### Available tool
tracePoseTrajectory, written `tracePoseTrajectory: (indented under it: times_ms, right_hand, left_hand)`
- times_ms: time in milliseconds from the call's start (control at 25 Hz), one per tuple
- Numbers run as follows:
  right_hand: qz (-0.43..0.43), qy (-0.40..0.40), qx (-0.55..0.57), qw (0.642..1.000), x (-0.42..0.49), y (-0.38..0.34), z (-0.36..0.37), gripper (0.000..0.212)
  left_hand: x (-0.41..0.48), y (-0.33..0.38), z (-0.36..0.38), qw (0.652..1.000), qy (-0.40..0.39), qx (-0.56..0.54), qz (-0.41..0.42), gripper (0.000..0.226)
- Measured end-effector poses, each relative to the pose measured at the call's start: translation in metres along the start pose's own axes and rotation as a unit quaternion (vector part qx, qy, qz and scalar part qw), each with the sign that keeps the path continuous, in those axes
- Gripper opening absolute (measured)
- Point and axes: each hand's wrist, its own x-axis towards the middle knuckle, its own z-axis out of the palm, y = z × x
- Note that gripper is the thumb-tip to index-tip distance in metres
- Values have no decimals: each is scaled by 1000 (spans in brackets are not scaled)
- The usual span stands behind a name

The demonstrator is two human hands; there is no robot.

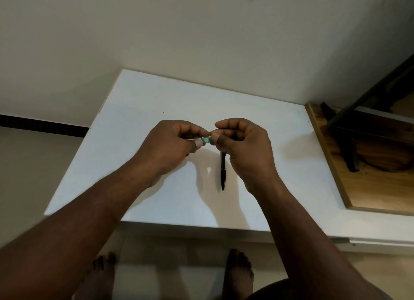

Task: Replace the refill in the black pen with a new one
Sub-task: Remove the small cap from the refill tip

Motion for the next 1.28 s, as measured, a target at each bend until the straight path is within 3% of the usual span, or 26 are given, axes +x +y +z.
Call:
tracePoseTrajectory:
  times_ms: [640, 1280]
  right_hand:
    - [-33, 16, -68, 997, 0, -3, 1, 20]
    - [-41, 2, -52, 998, 1, -3, -1, 21]
  left_hand:
    - [0, 1, -2, 999, 4, -34, -23, 17]
    - [-3, 5, -3, 998, 5, -56, -42, 17]
